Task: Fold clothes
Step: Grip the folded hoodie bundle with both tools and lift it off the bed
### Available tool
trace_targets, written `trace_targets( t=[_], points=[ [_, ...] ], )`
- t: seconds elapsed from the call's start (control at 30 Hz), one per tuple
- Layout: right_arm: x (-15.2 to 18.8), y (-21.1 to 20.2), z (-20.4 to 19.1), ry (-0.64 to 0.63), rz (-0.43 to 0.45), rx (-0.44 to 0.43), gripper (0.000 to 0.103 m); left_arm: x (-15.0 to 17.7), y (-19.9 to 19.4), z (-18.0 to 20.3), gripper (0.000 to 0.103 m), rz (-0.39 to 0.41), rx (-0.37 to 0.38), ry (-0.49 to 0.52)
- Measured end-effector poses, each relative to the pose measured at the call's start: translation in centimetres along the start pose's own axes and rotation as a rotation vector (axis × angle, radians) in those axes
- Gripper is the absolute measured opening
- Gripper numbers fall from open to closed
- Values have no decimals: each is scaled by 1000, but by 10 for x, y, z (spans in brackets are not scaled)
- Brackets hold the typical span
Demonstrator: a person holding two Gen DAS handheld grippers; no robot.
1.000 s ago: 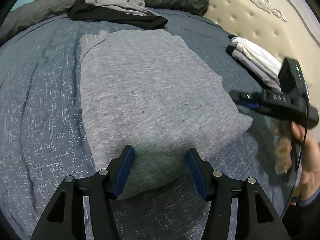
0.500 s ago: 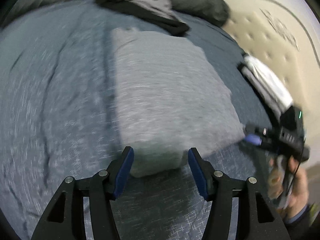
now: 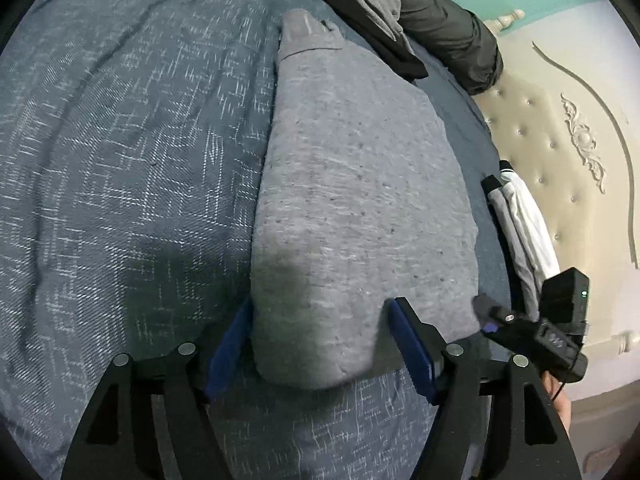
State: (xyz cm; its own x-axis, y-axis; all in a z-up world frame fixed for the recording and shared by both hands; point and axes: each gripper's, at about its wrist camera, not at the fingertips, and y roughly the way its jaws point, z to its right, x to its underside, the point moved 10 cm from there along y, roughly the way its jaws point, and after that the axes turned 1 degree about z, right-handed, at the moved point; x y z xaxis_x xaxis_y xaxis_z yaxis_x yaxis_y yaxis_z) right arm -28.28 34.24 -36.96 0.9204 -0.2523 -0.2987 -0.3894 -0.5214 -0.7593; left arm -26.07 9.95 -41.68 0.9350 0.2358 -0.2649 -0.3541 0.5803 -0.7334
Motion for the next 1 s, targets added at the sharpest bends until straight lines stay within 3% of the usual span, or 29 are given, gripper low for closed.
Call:
trace_targets(
  t=[0.13,0.43,0.63,0.8,0.87,0.9,1.0],
  points=[
    [4,22,-4,-30,-67,22,71,-2,7,-6,75,-11,41,-27],
    [-3,27,-6,-46,-71,-3,71,-10,14,-2,76,10,46,-36],
    [-4,33,-15,-75,-79,-19,71,-12,13,9,75,27,30,27],
    [-5,42,-18,-54,-83,-52,71,-16,20,1,71,23,64,6],
    [-6,43,-20,-54,-83,-70,58,-18,23,1,71,33,67,2],
    [-7,42,-25,-62,-77,-91,42,-19,23,3,70,36,63,7],
    [-7,38,-30,-101,-60,-82,31,-19,23,11,62,52,52,23]
  ],
)
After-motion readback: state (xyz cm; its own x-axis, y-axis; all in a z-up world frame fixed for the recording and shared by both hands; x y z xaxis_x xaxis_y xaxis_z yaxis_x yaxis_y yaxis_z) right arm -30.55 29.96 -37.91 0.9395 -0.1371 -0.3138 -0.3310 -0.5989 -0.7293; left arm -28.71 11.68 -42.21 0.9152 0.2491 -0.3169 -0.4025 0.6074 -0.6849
